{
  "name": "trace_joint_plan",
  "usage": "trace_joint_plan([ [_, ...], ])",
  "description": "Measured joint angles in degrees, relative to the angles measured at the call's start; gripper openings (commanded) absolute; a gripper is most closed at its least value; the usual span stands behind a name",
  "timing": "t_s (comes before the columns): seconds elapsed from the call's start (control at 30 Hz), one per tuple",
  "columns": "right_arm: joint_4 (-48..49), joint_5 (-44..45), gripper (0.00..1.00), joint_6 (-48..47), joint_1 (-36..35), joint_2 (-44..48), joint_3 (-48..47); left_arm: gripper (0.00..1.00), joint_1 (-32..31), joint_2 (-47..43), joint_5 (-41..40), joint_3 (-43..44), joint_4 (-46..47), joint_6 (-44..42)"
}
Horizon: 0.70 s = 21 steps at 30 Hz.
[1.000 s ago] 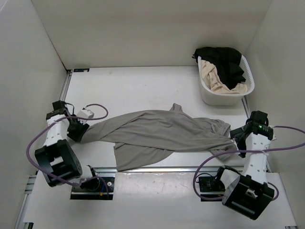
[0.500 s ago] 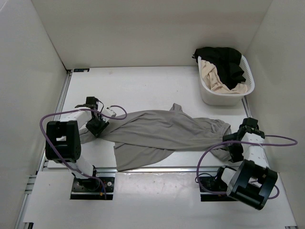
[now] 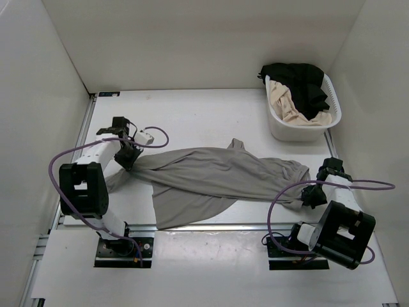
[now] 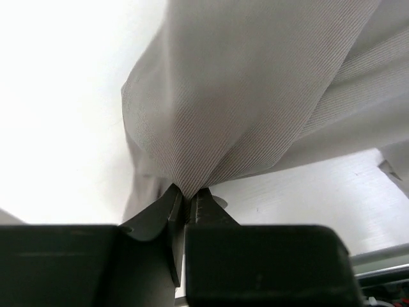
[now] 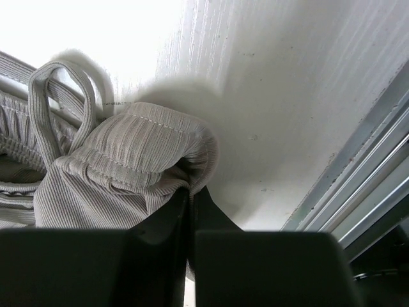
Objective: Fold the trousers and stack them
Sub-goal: Flatten the trousers out
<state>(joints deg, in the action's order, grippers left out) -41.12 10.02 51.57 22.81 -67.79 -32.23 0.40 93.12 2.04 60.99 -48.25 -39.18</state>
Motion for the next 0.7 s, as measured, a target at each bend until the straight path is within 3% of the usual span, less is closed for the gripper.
trace_joint_plan([
  [0.1,-0.2,0.3,0.00,-0.6,0.0,-0.3,-0.3,0.15,0.2,-0.7,0.8,3.1,-2.2,0.2],
  [0.13,-0.2,0.6,0.00,-1.0,-0.1,-0.3,-0.3,0.46,0.7,-0.4,1.6,4.9,-3.4,0.2],
  [0.2,-0.3,1.1,0.00,-1.2,-0.1,-0.3,-0.3,0.56,1.6,0.7,3.4,8.3,-7.0,0.3],
  [0.33,-0.5,2.7,0.00,-2.0,0.0,-0.2,-0.3,0.57,3.2,3.7,4.8,13.5,-8.2,0.2],
  [0.43,-0.7,3.6,0.00,-2.4,-0.1,-0.2,-0.3,0.45,4.2,6.3,4.6,13.7,-8.8,0.5],
  [0.57,-1.4,5.1,0.00,-2.9,0.0,-0.2,-0.8,0.48,5.1,9.4,4.7,13.7,-9.8,0.2],
  [0.7,-2.4,6.6,0.00,-3.7,0.1,-0.1,-1.4,0.49,5.3,5.6,4.6,9.6,-10.4,-0.5],
])
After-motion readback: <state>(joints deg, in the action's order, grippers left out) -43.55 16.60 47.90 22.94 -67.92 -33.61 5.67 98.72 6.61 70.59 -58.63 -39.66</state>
